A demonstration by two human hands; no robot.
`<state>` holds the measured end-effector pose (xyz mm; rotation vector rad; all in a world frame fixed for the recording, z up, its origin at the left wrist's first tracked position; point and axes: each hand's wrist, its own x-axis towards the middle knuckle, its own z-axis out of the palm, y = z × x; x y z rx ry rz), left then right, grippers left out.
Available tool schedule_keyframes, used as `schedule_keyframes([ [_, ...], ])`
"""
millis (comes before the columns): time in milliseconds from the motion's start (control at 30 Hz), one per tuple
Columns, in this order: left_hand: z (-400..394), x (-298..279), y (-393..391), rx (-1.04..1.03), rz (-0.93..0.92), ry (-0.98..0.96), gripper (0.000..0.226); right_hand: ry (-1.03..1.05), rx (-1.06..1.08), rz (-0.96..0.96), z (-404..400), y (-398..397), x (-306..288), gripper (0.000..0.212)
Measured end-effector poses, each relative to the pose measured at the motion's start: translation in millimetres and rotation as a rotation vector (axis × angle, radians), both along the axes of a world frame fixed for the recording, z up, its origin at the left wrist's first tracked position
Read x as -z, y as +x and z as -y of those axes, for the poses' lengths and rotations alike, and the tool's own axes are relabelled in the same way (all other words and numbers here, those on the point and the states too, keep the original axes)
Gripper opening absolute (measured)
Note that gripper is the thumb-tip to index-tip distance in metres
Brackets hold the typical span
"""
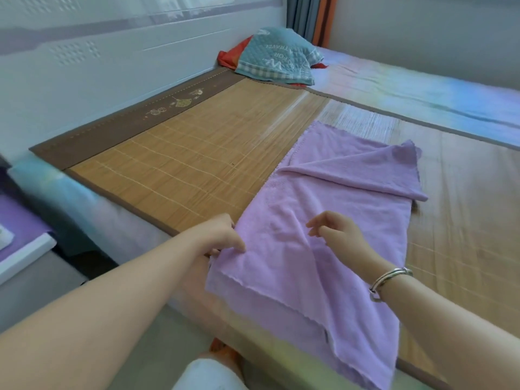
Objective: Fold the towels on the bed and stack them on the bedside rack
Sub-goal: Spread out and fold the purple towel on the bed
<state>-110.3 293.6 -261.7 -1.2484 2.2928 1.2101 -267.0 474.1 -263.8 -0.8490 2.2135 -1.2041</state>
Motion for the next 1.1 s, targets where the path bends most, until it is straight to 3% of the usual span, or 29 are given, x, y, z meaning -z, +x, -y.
schedule_keyframes([
  [67,-2,0,13,-0.035,-0.013,-0.022,0.029,0.013,-0.012,-0.076,-7,2,1,0.037],
  [200,5,-2,26,-0.111,0.017,-0.095,0.037,0.084,-0.018,-0.188,-19,-3,2,0.028],
  [333,-1,0,18,-0.021,0.167,-0.16,0.038,0.145,-0.014,-0.259,-30,-23,10,0.027],
  [400,-3,3,8,-0.047,0.209,-0.247,0.049,0.174,-0.005,-0.292,-34,-34,14,0.028],
  [500,-8,8,-18,-0.114,0.048,-0.425,0.052,0.215,0.016,-0.349,-37,-59,22,0.031],
  [567,-17,11,-40,-0.052,-0.152,-0.475,0.049,0.251,0.0,-0.387,-33,-80,29,0.035],
  [633,-29,16,-65,0.06,-0.215,-0.463,0.048,0.287,-0.035,-0.423,-27,-102,35,0.04],
  [733,-49,30,-102,0.121,-0.092,-0.371,0.056,0.364,-0.081,-0.465,-12,-137,41,0.045],
  [833,-50,44,-124,0.038,-0.001,-0.328,0.066,0.41,-0.136,-0.521,5,-168,48,0.046],
  [1000,-33,72,-141,0.004,0.061,-0.472,0.083,0.516,-0.085,-0.762,26,-207,58,0.053],
  [1100,-18,77,-156,0.04,0.079,-0.548,0.093,0.543,-0.147,-0.737,33,-231,62,0.056],
])
